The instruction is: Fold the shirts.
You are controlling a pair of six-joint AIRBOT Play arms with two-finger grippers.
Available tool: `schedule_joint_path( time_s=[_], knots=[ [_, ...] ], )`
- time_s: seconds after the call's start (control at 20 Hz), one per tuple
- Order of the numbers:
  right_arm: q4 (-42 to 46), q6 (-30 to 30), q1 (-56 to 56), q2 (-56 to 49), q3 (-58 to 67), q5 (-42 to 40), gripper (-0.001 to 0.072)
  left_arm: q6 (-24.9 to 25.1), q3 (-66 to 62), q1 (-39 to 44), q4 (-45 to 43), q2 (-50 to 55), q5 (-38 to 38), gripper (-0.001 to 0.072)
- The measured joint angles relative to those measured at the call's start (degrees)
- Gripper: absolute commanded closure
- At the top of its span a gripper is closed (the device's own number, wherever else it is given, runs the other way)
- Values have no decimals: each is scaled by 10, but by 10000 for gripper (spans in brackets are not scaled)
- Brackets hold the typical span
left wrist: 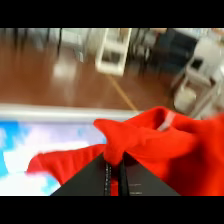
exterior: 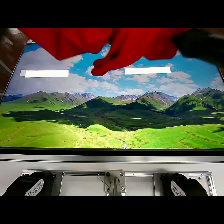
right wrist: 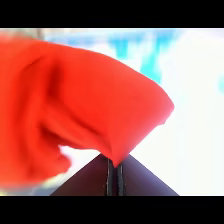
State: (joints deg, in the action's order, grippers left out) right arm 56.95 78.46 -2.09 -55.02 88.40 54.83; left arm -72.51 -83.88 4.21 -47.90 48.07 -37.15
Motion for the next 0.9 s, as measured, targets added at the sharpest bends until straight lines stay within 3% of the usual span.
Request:
schedule_joint_path(
  time_s=[0.2, 0.55, 0.9],
  knots=[
    [47, -7, 2, 52, 33, -7, 644, -9, -54, -2, -40, -29, -22, 660],
    [34, -9, 2, 96, 45, 13, 644, -30, -72, -2, -55, -73, -44, 660],
    [30, -9, 2, 138, 46, 41, 644, -36, -74, -2, -64, -124, -152, 660]
  ],
)
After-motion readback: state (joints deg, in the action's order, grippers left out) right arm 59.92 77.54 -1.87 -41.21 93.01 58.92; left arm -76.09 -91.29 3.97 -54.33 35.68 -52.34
